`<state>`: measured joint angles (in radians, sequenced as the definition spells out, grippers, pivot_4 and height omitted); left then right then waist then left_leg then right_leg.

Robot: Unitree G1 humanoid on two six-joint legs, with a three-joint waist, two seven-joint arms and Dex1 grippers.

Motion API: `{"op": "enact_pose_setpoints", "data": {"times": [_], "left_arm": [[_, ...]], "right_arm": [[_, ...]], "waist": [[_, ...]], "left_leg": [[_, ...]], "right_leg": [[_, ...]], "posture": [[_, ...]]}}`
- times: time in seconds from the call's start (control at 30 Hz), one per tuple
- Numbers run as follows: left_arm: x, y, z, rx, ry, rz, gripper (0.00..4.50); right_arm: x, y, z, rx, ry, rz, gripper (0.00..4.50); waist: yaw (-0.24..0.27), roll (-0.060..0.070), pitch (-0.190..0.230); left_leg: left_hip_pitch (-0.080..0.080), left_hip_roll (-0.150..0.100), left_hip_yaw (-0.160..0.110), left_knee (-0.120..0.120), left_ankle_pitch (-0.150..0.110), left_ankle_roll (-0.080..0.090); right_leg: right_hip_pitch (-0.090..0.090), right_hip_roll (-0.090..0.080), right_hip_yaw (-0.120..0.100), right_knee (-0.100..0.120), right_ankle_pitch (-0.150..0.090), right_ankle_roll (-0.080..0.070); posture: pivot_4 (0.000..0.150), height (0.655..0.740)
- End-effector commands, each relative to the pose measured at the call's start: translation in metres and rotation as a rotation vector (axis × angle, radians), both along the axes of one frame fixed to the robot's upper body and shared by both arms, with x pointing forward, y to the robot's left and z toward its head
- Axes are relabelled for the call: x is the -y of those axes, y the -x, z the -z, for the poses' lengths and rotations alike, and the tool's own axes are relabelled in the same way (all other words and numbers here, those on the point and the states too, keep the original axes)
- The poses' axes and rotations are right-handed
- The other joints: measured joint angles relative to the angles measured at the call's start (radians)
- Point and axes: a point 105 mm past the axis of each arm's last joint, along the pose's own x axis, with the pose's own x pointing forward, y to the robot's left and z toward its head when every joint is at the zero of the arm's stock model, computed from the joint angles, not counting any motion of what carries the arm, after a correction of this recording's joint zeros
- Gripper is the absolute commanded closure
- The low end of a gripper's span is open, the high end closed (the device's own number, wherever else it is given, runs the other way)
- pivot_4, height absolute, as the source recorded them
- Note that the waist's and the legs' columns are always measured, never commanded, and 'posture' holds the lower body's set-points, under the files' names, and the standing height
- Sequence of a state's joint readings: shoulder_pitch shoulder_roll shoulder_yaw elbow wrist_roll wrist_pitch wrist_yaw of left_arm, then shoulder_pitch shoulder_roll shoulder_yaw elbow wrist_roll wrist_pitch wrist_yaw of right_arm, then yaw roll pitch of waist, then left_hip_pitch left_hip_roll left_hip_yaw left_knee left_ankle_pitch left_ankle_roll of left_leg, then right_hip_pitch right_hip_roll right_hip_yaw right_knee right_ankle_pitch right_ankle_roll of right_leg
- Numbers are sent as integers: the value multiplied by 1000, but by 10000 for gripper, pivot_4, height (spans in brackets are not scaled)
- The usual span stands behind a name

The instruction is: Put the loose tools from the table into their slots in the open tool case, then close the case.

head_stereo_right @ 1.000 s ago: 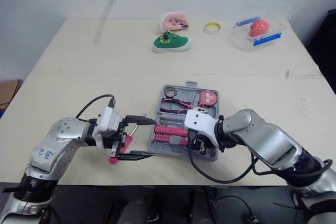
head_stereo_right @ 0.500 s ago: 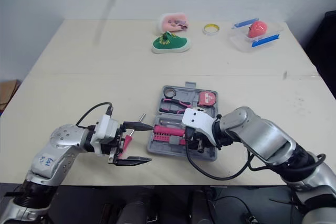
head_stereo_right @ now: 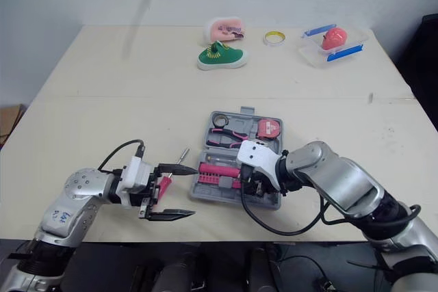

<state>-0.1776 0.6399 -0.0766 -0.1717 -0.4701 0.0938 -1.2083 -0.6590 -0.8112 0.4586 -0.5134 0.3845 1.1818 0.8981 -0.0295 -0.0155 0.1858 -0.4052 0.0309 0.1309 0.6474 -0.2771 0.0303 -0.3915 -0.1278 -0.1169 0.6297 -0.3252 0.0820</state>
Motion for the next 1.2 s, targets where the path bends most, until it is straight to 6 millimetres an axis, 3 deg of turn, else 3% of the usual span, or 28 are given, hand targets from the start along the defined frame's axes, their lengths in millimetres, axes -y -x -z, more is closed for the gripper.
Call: {"op": "enact_pose_setpoints", "data": {"times": [0.03,0.2,0.4,0.5,0.67,0.83,0.93,1.1,1.2], "left_arm": [[-8,2,7,16,9,-8,0],[-13,4,13,13,7,-4,0],[-16,4,17,23,7,-9,0],[-19,4,19,27,8,-15,0],[-20,0,16,43,28,-26,0],[-20,-6,8,56,50,-38,0],[-14,-12,-7,66,69,-41,0],[-5,-17,-24,72,84,-50,0],[0,-16,-29,68,77,-46,0]], "right_arm": [[-5,11,-13,2,-55,-58,13885],[1,16,-29,-7,-89,-83,13885],[14,27,-54,27,-246,-193,13885],[19,24,-70,164,-461,-242,13885],[35,27,-57,252,-502,-263,13885],[34,21,-51,307,-583,-233,13885],[36,14,-25,330,-511,-218,21716],[34,10,-9,316,-496,-215,44426],[35,5,-2,332,-467,-208,44426]], "waist": [[0,0,0],[3,0,0],[5,0,0],[6,0,0],[6,0,0],[5,0,0],[5,0,0],[7,0,0],[7,0,0]], "left_leg": [[-1,0,0,0,0,0],[-1,-1,0,1,-1,1],[-1,-1,-1,0,-2,3],[-1,-1,0,0,-2,3],[-1,-2,1,1,-1,4],[-1,-2,1,1,-1,3],[-1,-2,1,1,-1,3],[-1,-2,1,2,0,3],[-1,-2,1,2,0,3]], "right_leg": [[0,0,0,0,0,0],[-1,-1,0,-1,0,0],[0,-2,-1,-2,0,0],[1,-2,-1,-2,0,1],[1,-1,-1,-1,1,2],[1,-1,-1,-1,1,2],[1,-1,-1,-1,1,2],[1,-1,0,0,1,2],[1,-1,0,0,1,2]], "posture": [[1500,7400],[1500,7400],[1500,7400],[1500,7400],[1500,7400],[1500,7400],[1500,7400],[1500,7400],[1500,7400]]}}
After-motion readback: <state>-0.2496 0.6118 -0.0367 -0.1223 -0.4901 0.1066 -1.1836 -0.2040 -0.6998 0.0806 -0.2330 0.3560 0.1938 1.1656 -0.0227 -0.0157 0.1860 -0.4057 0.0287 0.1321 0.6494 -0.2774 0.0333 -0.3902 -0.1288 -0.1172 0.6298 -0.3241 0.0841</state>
